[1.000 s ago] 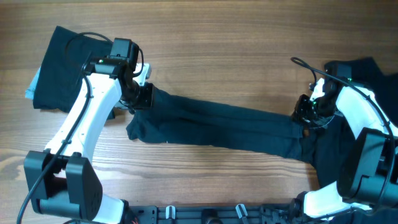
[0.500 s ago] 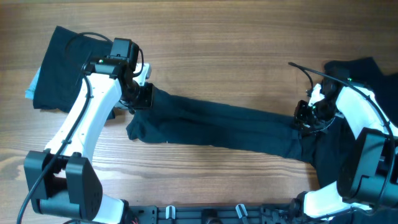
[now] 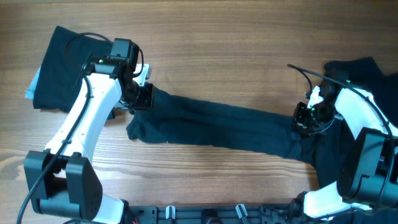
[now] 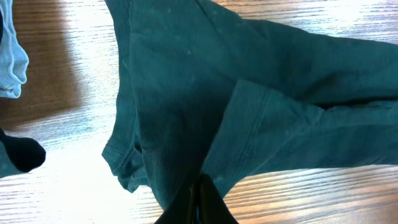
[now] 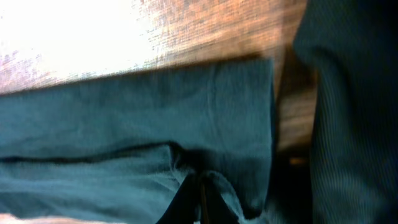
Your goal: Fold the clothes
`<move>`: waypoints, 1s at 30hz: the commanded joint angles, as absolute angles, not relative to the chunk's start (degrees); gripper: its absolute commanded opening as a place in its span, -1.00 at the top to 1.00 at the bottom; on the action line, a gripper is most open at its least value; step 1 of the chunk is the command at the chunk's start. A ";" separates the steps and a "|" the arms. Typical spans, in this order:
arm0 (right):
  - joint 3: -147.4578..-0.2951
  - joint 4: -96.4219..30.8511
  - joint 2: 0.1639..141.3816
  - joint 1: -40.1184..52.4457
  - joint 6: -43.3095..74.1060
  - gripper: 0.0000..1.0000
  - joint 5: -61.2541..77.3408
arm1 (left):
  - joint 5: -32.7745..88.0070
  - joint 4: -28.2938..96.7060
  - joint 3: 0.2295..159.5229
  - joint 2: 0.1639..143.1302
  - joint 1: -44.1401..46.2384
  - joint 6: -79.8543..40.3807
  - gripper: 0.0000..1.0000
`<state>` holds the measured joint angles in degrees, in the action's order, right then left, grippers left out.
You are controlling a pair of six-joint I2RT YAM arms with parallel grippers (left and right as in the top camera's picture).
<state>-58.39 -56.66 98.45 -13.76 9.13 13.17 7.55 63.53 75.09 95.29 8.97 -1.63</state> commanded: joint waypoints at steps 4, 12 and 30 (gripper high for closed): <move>-65.54 -57.56 97.25 -13.91 9.19 0.91 13.54 | 8.47 59.68 74.52 94.61 8.78 -2.17 0.92; -67.42 -45.23 97.25 -15.46 9.13 0.91 16.45 | 8.01 46.81 74.52 94.61 8.78 -1.76 0.92; -67.42 -28.75 97.27 -15.46 9.17 0.92 16.43 | 8.03 35.40 74.52 94.61 8.78 -1.76 0.92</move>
